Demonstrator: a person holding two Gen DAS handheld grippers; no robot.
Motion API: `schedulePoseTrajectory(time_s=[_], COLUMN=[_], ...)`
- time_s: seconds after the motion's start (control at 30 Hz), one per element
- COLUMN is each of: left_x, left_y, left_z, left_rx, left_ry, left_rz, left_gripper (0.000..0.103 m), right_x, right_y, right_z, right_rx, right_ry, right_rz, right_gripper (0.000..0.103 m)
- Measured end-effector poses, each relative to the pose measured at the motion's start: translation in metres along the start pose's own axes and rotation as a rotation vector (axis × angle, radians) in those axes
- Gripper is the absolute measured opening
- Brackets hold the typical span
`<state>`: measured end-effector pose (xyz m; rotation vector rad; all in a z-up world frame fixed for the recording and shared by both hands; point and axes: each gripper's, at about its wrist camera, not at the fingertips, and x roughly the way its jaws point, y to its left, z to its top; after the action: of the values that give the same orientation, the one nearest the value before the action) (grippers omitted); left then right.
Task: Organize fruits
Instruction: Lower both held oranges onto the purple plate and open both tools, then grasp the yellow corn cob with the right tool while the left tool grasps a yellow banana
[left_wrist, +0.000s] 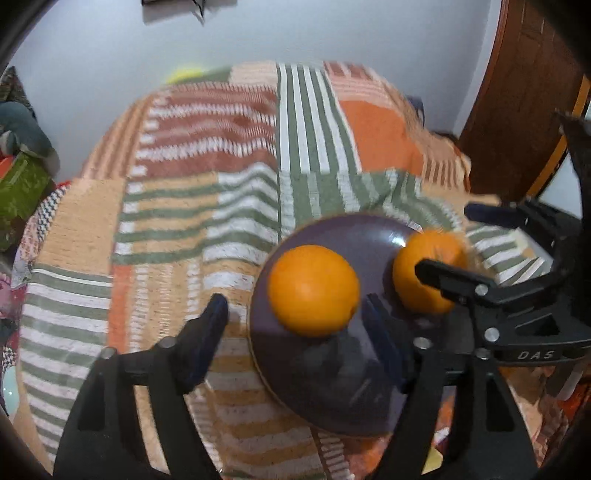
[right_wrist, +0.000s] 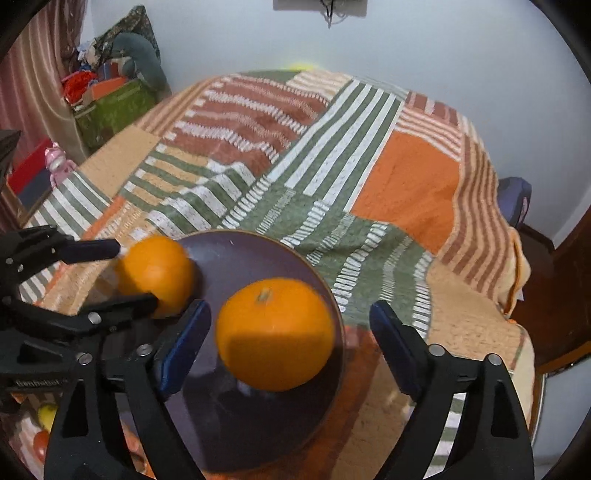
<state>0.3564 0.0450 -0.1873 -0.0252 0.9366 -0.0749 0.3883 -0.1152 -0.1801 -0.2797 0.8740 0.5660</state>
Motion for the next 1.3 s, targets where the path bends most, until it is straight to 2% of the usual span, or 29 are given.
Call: schedulePoseTrajectory(time_s=[0.3,0.37,0.43,0.67,0.9,1.1,1.3], left_x=[-0.068,-0.08,-0.092,-0.122,-0.123,-0.116,-0.109], left_y=[-0.002,-0.004,-0.007,-0.012,-0.013,-0.021,-0.024], left_z=[-0.017,-0.025,-0.036,-0.083,-0.144,-0.183,-0.199], left_rx=[0.006,0.011,0.018,0.041,0.067,0.09,0.064], left_ry=[-0.048,-0.047,-0.042,-0.016,0.078,0.117,0.147], left_rz=[0.001,0.004,0.004,-0.013,-0.01,0.01,-0.017], left_gripper=[0.081,0.081,0.082,0.087,0.087,0.087,0.088], right_x=[-0.07,-0.09,-0.106,-0.147,-0.148,-0.123,-0.101], right_y=[0.012,0.013,0.016,0.032,0.049,0.066,0.084], right_z=[-0.017,-0.024,-0.032,-0.066,-0.113,-0.153,-0.178], right_rx=[0.012,0.024,0.032,0.033,0.056,0.06,0.043], right_ry=[-0.094,-0.12,-0.145,-0.177,-0.113,-0.013,0.077], right_rz=[-0.027,-0.021,-0.03,-0.064,-0.069,-0.067,-0.036], right_gripper=[0.088,0.092,0.098,0.1,0.102,0.102,0.101])
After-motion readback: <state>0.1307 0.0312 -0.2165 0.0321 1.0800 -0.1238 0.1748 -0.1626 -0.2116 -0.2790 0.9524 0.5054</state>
